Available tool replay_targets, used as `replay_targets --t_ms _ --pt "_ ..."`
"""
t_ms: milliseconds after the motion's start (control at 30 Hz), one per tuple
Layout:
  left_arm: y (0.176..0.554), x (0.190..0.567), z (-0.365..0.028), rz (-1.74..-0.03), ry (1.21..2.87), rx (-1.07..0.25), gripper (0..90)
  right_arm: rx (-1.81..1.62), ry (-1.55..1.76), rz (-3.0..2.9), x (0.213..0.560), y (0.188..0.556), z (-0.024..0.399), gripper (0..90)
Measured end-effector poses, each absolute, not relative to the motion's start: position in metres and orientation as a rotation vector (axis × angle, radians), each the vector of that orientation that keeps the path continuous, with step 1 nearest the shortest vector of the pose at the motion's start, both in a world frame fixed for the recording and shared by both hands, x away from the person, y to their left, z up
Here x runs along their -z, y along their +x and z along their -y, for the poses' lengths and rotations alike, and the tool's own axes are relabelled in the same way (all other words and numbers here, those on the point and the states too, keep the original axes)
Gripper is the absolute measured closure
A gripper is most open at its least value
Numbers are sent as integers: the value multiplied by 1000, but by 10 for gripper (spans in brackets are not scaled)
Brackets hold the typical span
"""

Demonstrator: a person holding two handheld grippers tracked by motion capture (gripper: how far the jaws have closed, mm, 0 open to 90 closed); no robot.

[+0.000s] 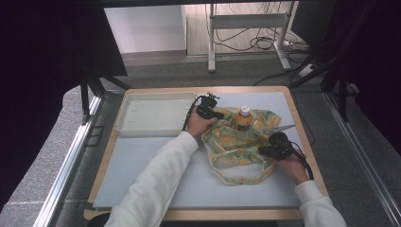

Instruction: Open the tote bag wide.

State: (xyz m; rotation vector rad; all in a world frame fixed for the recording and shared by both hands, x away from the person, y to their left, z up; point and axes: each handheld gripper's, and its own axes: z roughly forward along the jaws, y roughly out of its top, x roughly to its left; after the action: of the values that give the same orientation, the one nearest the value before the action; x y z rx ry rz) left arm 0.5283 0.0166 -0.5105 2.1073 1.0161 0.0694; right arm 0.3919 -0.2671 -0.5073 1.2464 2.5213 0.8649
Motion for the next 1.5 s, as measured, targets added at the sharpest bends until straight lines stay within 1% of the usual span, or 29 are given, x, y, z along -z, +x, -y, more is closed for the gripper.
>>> replay_targets --t_ms 267,367,767,1000,1133,1267,1400,1500 --pt "503 474 -20 -907 2063 -105 896 -907 1232 -2501 503 392 268 892" --pt "493 465 -24 -883 2054 -94 896 -921 1231 -2495 499 390 266 892" --pt "444 458 -38 -778 2042 -39 894 -959 1192 -2484 490 387 262 892" --pt "421 458 -27 -709 2070 -60 894 -988 1184 -2462 481 395 255 892" --pt "421 461 -18 -724 2089 -102 894 -992 1160 -2459 476 399 251 892" --pt "438 469 -7 -776 2105 -136 893 -999 1169 -2445 473 404 250 892" --pt "459 481 1 -841 2123 -107 893 -1001 1177 -2442 472 412 247 892" --pt "467 491 5 -862 2141 -59 894 -994 1176 -2440 471 420 243 892"
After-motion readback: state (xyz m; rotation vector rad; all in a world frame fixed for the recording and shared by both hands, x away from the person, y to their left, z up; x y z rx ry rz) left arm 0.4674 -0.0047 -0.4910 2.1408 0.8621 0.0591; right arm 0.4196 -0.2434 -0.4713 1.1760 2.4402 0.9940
